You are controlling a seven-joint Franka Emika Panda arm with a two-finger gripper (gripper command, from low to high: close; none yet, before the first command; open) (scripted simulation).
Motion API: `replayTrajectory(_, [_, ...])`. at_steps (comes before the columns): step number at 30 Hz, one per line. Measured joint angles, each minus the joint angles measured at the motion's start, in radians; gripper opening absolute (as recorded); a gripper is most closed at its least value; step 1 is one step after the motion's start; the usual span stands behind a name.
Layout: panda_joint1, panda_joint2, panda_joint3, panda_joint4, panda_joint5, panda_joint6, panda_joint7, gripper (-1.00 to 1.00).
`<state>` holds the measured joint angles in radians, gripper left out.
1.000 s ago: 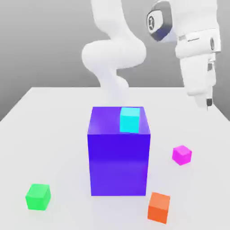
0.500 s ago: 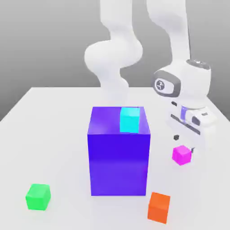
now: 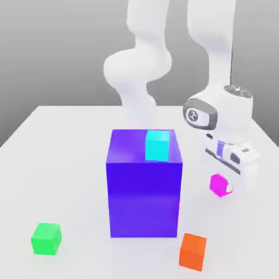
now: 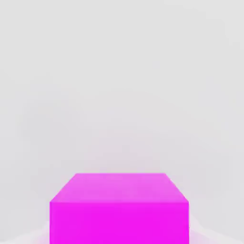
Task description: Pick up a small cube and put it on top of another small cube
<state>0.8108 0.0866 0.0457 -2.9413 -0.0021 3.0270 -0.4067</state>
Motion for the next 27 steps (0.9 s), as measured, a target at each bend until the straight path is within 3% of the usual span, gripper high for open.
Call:
replayTrajectory(5, [-0.021,-0.116,-0.009,0.012,-0.021,-0.119,0.024,-1.0])
replayTrajectory(15, [-0.271,0.046,-0.205,0.334,-0.106,-0.232,0.183,-1.0])
replayTrajectory(20, [-0.383,0.122,-0.329,0.48,-0.089,-0.288,0.224,-1.0])
replayTrajectory(27, [-0.56,0.116,-0.498,0.524,-0.029,-0.359,0.247,-1.0])
